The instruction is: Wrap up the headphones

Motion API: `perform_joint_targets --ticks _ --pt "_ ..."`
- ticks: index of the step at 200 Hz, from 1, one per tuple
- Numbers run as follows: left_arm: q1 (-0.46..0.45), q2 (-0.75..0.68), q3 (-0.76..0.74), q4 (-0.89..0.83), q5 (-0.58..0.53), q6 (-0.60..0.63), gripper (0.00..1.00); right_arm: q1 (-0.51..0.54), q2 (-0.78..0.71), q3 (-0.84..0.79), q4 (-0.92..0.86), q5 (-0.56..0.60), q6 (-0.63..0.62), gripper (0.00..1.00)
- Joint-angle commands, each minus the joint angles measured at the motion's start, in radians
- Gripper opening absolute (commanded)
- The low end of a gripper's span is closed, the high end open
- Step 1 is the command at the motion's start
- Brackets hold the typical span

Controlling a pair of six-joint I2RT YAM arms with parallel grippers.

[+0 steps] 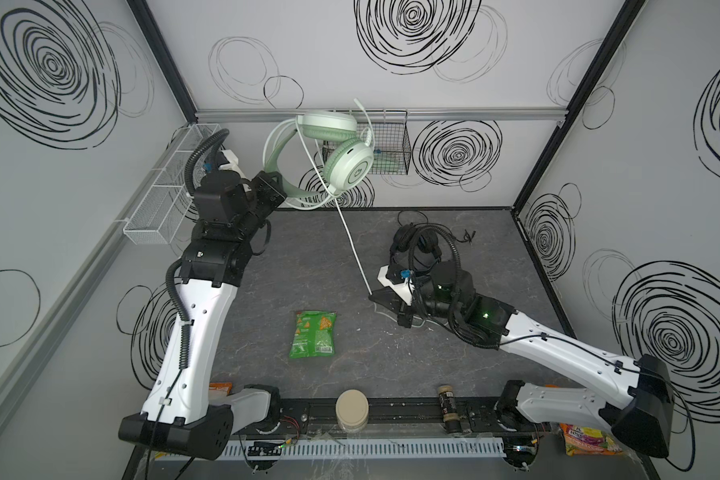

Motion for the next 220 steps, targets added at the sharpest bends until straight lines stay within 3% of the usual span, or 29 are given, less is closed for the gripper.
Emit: perform_joint_targets --ticks 1,42,67,97,153,194,220 --pt "-0.034 -0.025 -0.023 0.129 -0.2 0.101 0.0 0.033 -0.014 0.078 -0.144 0.065 -0.082 0.0" --pt "-0.107 -0.042 -0.166 0.159 -0.403 0.333 0.0 0.037 -0.028 0.226 -0.273 0.181 -0.185 0.0" --pt "-0.23 -0.031 -0.193 0.17 -0.632 0.564 0.0 0.073 -0.001 0.304 -0.356 0.316 -0.338 0.0" --pt "-0.248 -0.042 -0.24 0.199 -0.708 0.677 0.0 0.073 0.007 0.345 -0.33 0.419 -0.416 0.0" --pt "-0.353 -0.047 -0.316 0.211 -0.619 0.921 0.0 0.041 0.076 0.469 -0.265 0.611 -0.625 0.0" --pt "-0.448 -0.026 -0.268 0.058 -0.581 0.998 0.0 -0.031 0.095 0.468 -0.196 0.724 -0.699 0.0" --pt "-0.508 -0.037 -0.262 -0.042 -0.468 0.993 0.0 -0.051 0.094 0.461 -0.187 0.748 -0.714 0.0"
